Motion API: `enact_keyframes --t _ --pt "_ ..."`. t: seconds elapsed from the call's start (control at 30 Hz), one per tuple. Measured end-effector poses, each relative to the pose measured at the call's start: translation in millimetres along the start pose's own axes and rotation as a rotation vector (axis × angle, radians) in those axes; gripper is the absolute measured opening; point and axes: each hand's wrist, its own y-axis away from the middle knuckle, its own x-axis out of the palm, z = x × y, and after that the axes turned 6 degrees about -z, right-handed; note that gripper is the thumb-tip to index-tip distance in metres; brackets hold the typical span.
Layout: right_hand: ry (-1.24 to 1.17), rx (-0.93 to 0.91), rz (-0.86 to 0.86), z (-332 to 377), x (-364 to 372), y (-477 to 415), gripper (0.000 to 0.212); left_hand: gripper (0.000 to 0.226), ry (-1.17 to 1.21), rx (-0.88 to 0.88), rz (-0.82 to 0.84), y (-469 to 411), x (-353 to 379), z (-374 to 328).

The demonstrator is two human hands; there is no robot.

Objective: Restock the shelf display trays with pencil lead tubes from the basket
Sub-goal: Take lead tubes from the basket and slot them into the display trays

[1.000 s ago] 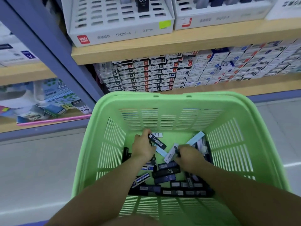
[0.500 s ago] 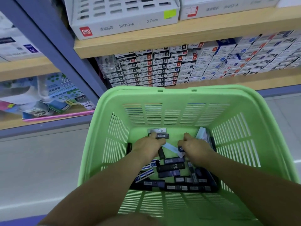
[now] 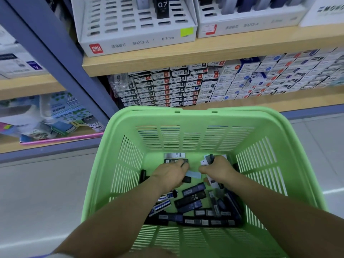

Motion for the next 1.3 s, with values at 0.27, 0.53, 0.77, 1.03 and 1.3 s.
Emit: enact_keyframes --t 0.27,0.53,0.77,1.03,1.3 --pt "-0.636 0.265 0.032 -0.7 -8.7 11.2 0.011 0.042 0.184 -0.304 0.046 -5.8 -18.6 -9.0" --pt "-0.839 0.315 0.214 21.3 2.8 39.4 0.047 0.029 1.014 -0.54 -0.073 6.2 -63.7 -20.5" --pt "-1.131 0.312 0.437 45.4 3.3 67.3 0.016 0.031 0.909 -0.391 -0.302 58.0 -108.1 -19.1" --pt "-1.073 -0.059 0.569 100.2 -20.6 115.5 0.023 0.015 1.795 -0.6 -0.815 93.2 -182.5 -7.4" --pt "-0.952 -0.334 0.451 156.6 -59.7 153.7 0.028 0.022 1.905 -0.447 -1.042 96.9 -252.7 -16.8"
